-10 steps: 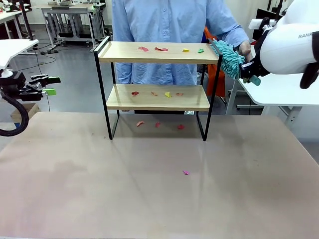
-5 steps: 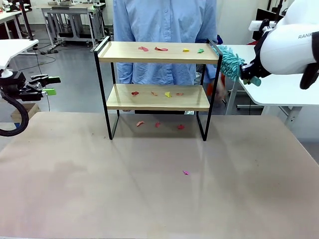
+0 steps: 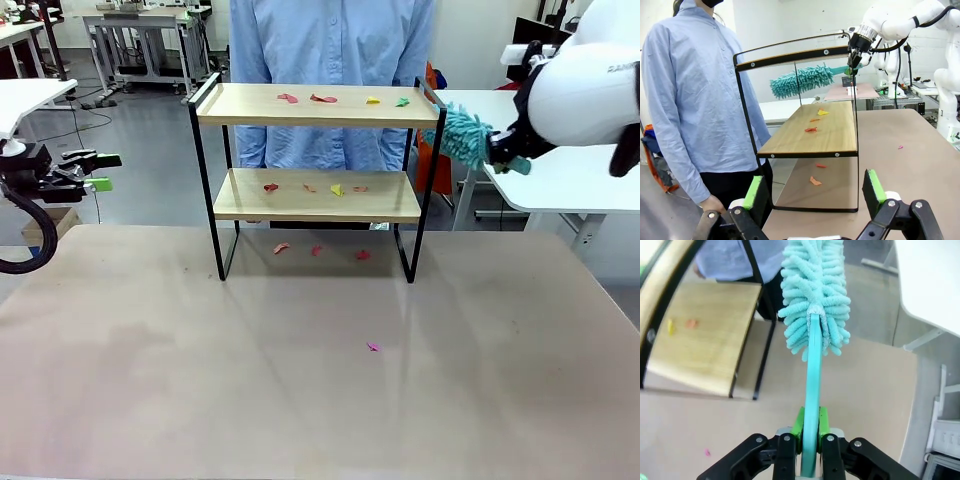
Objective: Clean the shelf.
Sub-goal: Clean the specific section of the Shelf indicated by the human with the Duster.
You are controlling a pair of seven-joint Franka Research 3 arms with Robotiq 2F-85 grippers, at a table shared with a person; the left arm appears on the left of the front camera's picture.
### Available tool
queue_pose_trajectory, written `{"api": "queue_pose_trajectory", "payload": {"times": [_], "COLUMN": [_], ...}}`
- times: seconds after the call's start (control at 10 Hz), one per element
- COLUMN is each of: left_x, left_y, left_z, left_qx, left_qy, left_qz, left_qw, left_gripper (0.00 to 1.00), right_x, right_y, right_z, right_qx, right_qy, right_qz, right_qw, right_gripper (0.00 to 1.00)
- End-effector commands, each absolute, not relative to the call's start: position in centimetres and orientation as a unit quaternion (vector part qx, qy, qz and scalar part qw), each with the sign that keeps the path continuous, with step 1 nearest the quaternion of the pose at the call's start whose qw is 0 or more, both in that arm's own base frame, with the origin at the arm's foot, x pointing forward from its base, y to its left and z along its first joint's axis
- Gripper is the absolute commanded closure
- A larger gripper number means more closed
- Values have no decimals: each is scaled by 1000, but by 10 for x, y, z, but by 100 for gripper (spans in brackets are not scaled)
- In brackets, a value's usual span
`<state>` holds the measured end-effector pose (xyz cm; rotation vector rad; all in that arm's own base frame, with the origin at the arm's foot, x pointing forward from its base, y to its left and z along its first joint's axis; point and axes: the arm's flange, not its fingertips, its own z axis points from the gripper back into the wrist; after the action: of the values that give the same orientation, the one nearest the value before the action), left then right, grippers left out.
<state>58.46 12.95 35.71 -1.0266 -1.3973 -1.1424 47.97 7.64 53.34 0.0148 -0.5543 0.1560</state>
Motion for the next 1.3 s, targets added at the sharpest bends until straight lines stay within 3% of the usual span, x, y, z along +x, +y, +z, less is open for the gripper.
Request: {"api": "queue_pose_trajectory", "payload": {"times": [0.0,0.5,0.8,1.2], "left_x": [585,585,585,585], "left_y": [130,130,130,130], "left_z": [359,359,359,359], "left_qx": [-424,-424,-424,-424], "left_qy": [-581,-581,-581,-581], "left_qz": [-476,-476,-476,-476], "left_qw": [506,506,506,506], "left_gripper": [0,0,0,0], "right_x": [431,335,296,295], "right_y": [21,-52,-39,12], "right_z": [564,595,592,555], "right_qx": [-11,-78,-30,62], "right_qy": [-242,-64,31,62], "right_qz": [146,353,504,612], "right_qw": [959,930,863,786], "right_gripper": [88,88,88,88]}}
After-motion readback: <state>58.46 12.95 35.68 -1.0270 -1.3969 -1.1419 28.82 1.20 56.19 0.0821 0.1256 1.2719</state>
